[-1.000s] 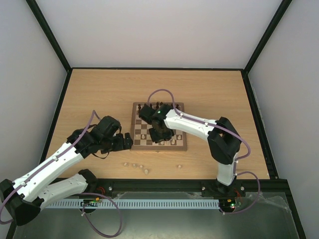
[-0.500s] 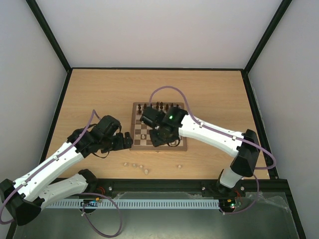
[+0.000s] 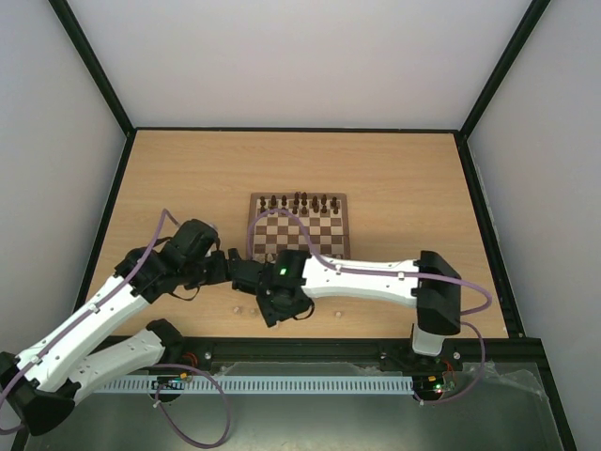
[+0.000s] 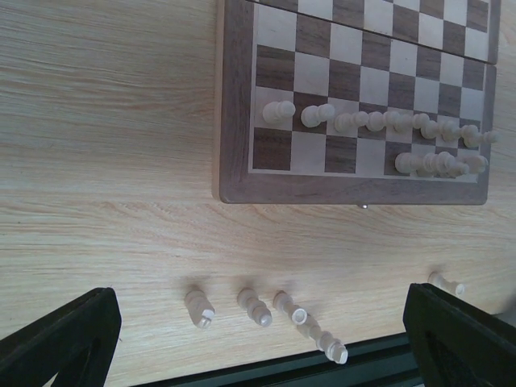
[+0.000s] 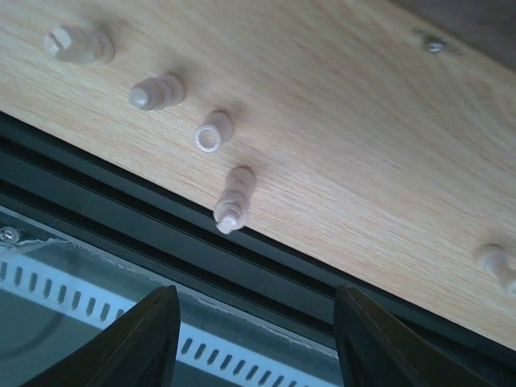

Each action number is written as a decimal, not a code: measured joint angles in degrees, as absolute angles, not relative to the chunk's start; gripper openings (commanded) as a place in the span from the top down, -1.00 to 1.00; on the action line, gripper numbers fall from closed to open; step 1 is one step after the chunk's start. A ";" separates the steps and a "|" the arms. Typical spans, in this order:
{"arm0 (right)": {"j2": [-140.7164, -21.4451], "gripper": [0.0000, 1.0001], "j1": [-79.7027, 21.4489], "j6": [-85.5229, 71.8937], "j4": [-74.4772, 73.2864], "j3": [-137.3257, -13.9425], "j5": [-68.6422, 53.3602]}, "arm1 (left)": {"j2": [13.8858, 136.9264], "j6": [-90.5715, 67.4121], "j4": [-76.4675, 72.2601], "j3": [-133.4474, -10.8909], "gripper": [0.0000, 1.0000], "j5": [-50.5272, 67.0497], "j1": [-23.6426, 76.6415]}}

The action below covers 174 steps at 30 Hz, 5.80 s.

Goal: Set up the chess pieces on the board
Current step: Pick up the chess piece at the center of the board, then place the chess piece on the chessboard.

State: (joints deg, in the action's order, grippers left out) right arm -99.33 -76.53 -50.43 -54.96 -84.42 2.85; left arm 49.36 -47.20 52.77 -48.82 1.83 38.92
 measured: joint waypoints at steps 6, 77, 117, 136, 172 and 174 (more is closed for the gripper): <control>-104.90 0.05 -78.81 -50.17 -51.62 -84.42 1.74 | 45.93 -48.25 54.54 -48.80 -0.98 1.41 38.87; -107.44 0.71 -74.63 -47.29 -47.81 -76.97 4.64 | 46.41 -48.66 56.40 -49.50 -0.98 -0.58 37.56; -111.48 0.66 -63.77 -42.78 -44.71 -84.88 25.17 | 41.45 -51.75 61.54 -54.92 -0.98 -5.67 37.21; -112.55 0.43 -63.70 -42.61 -43.05 -83.02 24.23 | 42.41 -51.68 60.97 -54.89 -0.98 -5.65 37.21; -103.72 -0.04 -64.05 -42.94 -51.94 -95.55 24.49 | 42.68 -51.68 60.77 -54.59 -0.98 -5.58 37.21; -100.09 -0.12 -64.55 -42.89 -52.86 -95.57 22.48 | 42.81 -51.66 60.77 -54.59 -0.98 -5.58 37.21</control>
